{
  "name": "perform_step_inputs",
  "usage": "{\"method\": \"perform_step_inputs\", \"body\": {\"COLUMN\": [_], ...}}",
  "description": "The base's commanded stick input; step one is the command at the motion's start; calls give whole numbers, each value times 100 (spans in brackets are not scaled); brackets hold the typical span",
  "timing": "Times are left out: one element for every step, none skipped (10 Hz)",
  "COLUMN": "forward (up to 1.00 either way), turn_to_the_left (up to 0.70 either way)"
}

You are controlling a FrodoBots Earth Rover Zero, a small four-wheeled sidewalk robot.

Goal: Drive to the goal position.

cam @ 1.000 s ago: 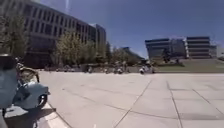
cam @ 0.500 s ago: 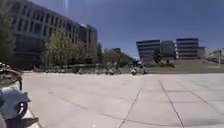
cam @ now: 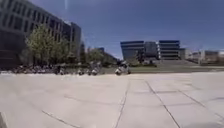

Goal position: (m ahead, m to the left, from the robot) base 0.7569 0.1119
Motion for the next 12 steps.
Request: {"method": "perform_step_inputs", "body": {"forward": [69,58,55,54,54,54,54,52,49,47,44,38], "turn_to_the_left": [-31,-47,-44,-43,-43,-43,-43,-41,-38,-38,-44,-59]}}
